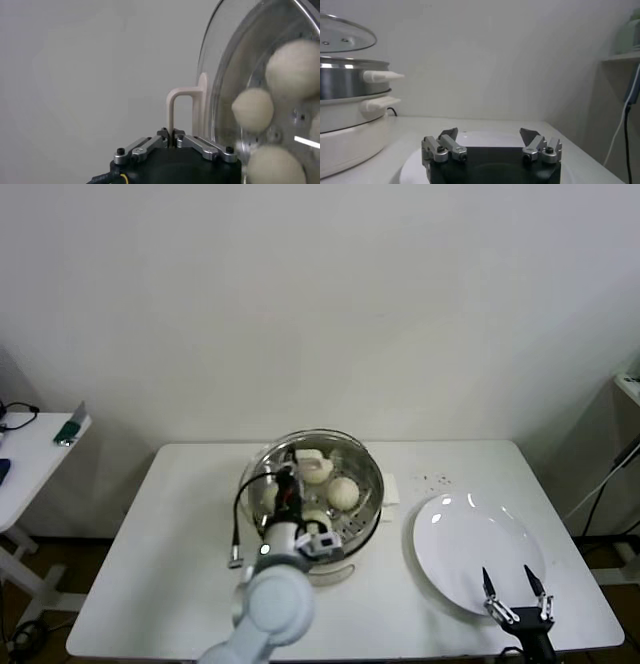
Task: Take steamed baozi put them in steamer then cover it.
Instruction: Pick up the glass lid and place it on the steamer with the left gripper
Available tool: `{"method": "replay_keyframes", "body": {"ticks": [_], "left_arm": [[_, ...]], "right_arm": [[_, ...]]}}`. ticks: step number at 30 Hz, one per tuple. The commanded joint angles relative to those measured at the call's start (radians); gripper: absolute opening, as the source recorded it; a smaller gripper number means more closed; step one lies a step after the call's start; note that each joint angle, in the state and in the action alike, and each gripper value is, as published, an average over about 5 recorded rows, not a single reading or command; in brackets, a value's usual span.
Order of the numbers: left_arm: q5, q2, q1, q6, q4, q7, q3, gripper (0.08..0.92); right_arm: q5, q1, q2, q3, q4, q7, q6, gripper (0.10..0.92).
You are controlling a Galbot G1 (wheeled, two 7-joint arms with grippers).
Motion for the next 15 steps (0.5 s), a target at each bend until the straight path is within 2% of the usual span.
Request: {"method": "replay_keyframes", "body": {"ticks": [1, 15], "left_arm": [[0.119, -0.162, -0.027, 0.032, 0.122, -0.004, 0.086, 0.141], [0.157, -0.096, -0.010, -0.014, 0.173, -0.069, 0.036, 0.141]], "right_arm": [[0.008, 0.006, -0.011, 0.001, -0.009, 0.000, 0.004, 0.823], [0.014, 0.007, -0.004, 0.014, -0.010, 0.002, 0.008, 0.823]]}}
